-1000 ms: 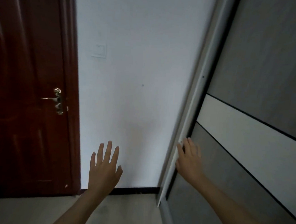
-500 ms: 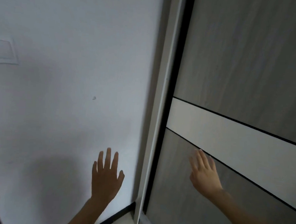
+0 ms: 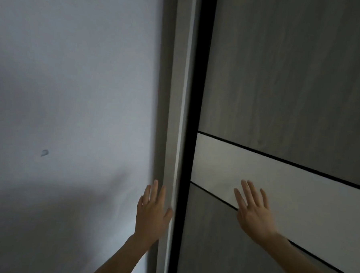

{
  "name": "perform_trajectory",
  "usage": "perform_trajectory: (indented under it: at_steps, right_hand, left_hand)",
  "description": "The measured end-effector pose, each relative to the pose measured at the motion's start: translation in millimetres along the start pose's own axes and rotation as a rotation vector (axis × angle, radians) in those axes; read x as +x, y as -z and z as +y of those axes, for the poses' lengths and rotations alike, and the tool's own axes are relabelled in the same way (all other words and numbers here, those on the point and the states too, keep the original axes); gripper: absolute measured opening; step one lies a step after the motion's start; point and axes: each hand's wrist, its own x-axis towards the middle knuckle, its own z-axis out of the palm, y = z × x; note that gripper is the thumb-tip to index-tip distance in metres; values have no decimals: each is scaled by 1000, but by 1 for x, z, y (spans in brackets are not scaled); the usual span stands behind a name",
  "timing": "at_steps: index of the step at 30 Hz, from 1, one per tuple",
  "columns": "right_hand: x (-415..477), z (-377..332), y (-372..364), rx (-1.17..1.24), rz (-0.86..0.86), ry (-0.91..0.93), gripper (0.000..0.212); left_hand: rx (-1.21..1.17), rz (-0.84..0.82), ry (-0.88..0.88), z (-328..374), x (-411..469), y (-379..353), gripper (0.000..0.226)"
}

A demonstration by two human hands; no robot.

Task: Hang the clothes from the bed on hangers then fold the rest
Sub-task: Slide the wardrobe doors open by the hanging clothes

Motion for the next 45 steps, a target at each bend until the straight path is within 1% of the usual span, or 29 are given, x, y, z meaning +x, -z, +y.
perform_trajectory:
  at_steps: [2,3,6,8,10,12,15,18,20,25,30,34,36,39,42,44,45]
  right_hand:
    - [32,-1,-15,-20,28,18,47]
    - [49,-1,-22,-31,61,18,46]
    - [63,3,-43,-54,121,25,54]
    - [65,8,-64,-142,182,41,53]
    - [64,13,-66,-233,184,23,49]
    - [68,13,-69,-375,167,-2,46]
    - [62,10,-72,-508,169,-21,42]
    - [59,15,-79,-589,182,-55,40]
    - [60,17,-76,-624,192,-52,38]
    - [46,27,-68,-658,175,-29,37]
    - [16,48,-48,-710,113,-98,36]
    - [-14,66,-25,-719,52,-158,35]
    - [-31,71,-12,-709,1,-224,35]
    - [-61,75,12,-694,-153,-378,37]
    - [-83,76,38,-673,-325,-608,49]
    - [-96,73,57,-664,-432,-782,60]
    - [-103,70,63,-670,-475,-840,65]
  left_hand:
    - [-141,-25,-6,1,38,-5,67]
    - [-257,-47,-19,1,56,-11,67]
    - [-620,-229,-51,10,78,-27,68]
    - [-713,-276,-90,17,102,-49,70]
    - [-721,-191,-124,30,126,-58,76]
    - [-748,-165,-173,47,153,-71,85]
    - [-873,-123,-116,68,171,-81,100]
    - [-939,3,-55,78,174,-88,101]
    - [-910,49,-54,82,176,-93,102]
    - [-891,-39,-94,92,162,-90,98]
    - [-927,-127,-184,117,136,-84,97]
    - [-1001,-249,-280,141,108,-87,97]
    - [-1057,-342,-329,152,95,-87,96]
    - [-1155,-522,-484,171,75,-88,96]
    - [-1199,-666,-610,190,59,-91,96]
    - [-1197,-754,-708,209,47,-92,95]
    - [-1185,-784,-745,217,42,-93,95]
